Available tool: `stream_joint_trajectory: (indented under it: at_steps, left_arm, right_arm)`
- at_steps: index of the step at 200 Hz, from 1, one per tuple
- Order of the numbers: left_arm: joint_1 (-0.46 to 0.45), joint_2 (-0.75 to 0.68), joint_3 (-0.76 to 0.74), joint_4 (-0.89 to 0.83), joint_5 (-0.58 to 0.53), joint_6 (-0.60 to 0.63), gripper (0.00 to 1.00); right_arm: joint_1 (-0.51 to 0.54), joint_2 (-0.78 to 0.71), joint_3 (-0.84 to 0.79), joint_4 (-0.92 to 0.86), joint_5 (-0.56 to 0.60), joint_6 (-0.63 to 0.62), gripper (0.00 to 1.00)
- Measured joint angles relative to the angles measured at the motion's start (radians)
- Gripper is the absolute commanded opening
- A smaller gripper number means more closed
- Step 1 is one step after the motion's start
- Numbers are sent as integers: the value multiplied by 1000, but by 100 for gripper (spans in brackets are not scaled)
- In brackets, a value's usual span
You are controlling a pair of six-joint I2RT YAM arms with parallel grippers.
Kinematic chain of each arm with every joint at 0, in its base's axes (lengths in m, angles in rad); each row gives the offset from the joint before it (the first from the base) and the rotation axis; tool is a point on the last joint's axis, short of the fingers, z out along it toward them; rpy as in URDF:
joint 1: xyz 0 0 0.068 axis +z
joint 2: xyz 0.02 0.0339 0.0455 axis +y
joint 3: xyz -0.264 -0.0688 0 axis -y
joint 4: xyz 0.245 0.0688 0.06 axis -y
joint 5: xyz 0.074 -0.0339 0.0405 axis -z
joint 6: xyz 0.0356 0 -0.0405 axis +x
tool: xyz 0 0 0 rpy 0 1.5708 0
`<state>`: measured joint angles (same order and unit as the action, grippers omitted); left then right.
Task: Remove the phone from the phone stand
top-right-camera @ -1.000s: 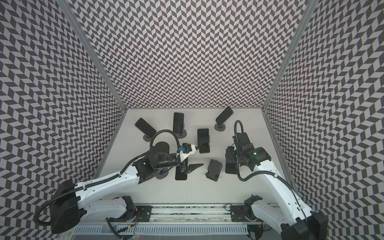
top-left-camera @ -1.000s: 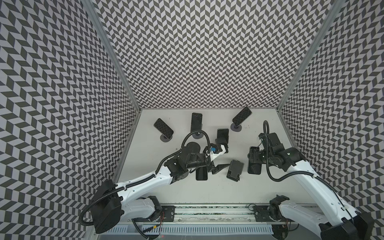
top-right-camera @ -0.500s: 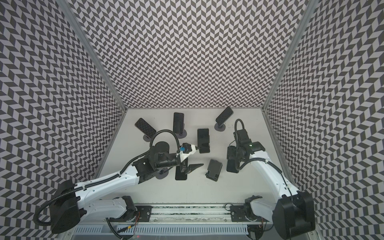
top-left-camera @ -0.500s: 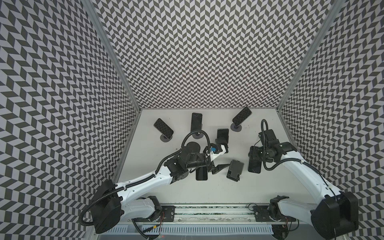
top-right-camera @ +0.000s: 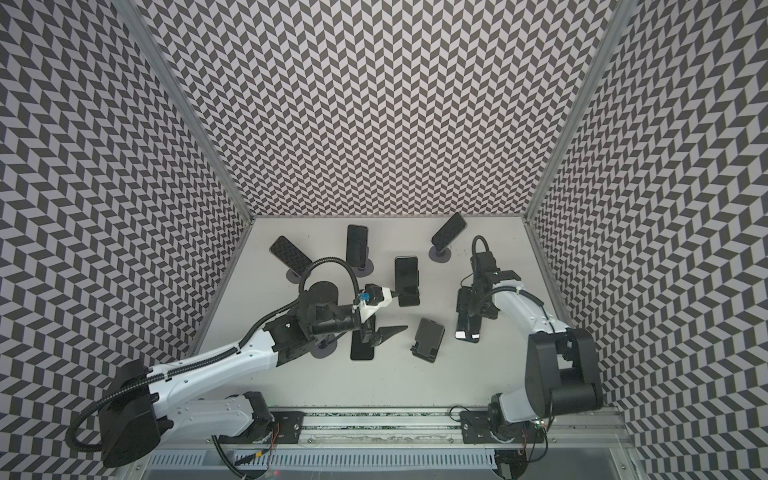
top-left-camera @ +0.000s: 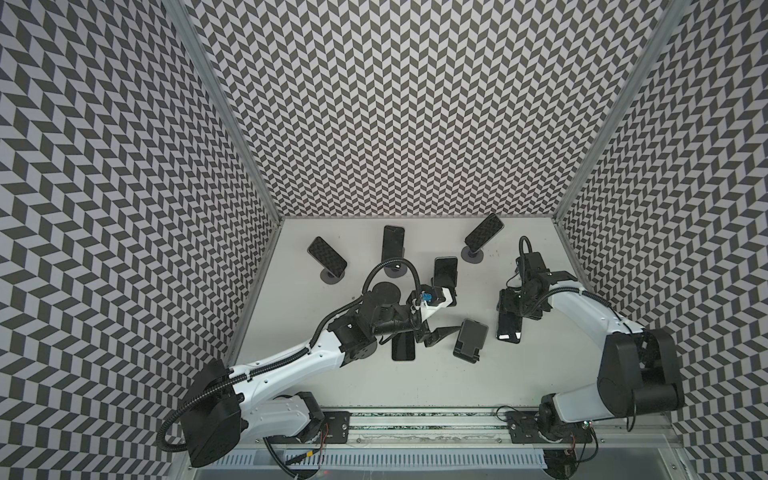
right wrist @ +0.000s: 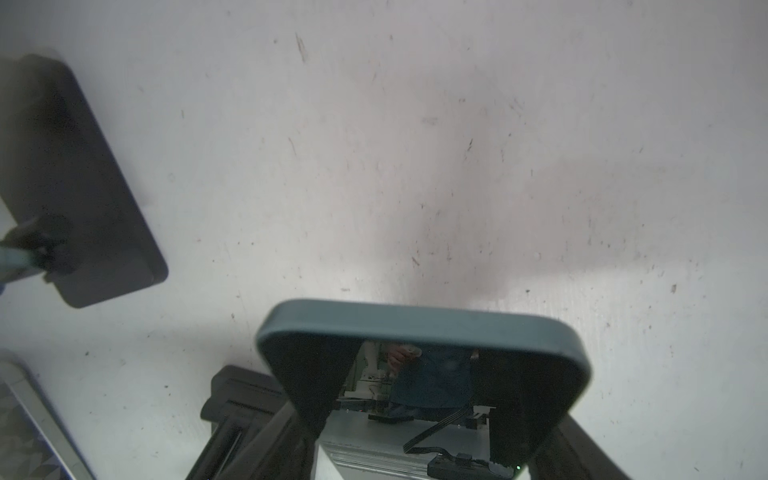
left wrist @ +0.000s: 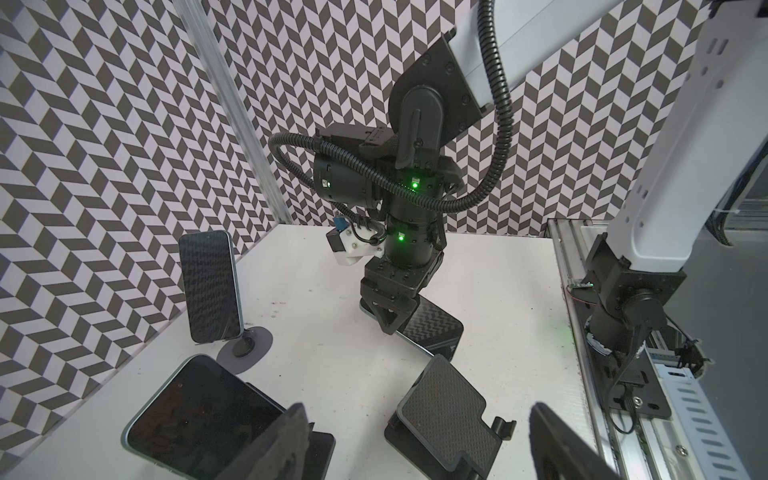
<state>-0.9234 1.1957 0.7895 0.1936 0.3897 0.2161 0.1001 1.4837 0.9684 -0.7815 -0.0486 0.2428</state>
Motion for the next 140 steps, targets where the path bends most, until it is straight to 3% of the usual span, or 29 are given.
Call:
stream_joint_trajectory:
  at_steps: [140]
  left_arm:
    - [12, 55, 97, -54, -31, 49, 84]
  right_arm:
    - [-71, 197, 63, 27, 11, -45, 0]
